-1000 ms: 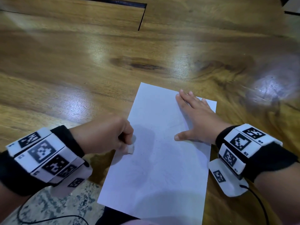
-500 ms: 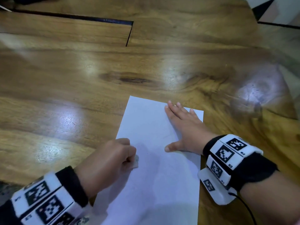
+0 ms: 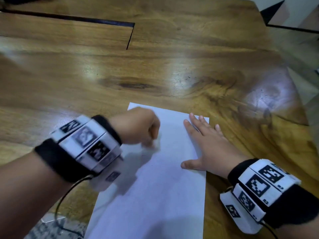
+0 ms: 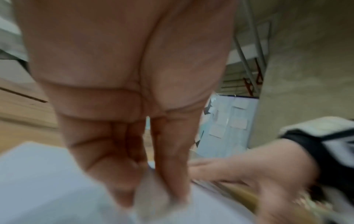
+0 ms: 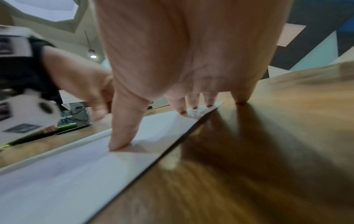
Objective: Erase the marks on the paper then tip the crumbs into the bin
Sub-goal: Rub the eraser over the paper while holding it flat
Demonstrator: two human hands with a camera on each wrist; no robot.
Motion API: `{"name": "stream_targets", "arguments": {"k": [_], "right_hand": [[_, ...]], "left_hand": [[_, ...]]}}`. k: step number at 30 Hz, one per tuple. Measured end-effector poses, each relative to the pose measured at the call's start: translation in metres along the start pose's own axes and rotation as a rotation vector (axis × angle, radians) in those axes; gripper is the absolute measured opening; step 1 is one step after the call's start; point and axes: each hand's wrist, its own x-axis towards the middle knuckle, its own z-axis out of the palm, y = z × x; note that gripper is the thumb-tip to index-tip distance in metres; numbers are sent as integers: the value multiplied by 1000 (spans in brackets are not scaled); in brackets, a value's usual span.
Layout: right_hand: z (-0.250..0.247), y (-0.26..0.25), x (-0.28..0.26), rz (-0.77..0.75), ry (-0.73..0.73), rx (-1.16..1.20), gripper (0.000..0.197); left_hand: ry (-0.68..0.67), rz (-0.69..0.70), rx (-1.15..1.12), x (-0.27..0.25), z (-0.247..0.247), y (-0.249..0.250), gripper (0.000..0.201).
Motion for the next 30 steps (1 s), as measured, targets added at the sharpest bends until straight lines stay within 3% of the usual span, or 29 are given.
{"name": "stream_targets", "arguments": {"k": [3, 6, 10, 17, 23, 27, 30], "right_hand": [[0, -6, 0, -14, 21, -45, 113], [0, -8, 1, -31, 33, 10, 114], [4, -10, 2, -36, 50, 91, 114], [6, -13, 4, -28, 49, 76, 114], [5, -13, 4, -23, 51, 67, 114], [6, -14, 5, -21, 55, 51, 115], [5, -14, 4, -21, 53, 49, 115]], "left_hand": [[231, -21, -69, 28, -9, 17, 15], [328, -32, -57, 39, -2, 24, 17], [361, -35, -76, 41, 6, 23, 5], [372, -1, -88, 41, 4, 22, 6], [56, 73, 4, 24, 9, 19, 7], [331, 6, -33, 41, -5, 22, 8], [354, 9, -13, 42, -1, 25, 5]]}}
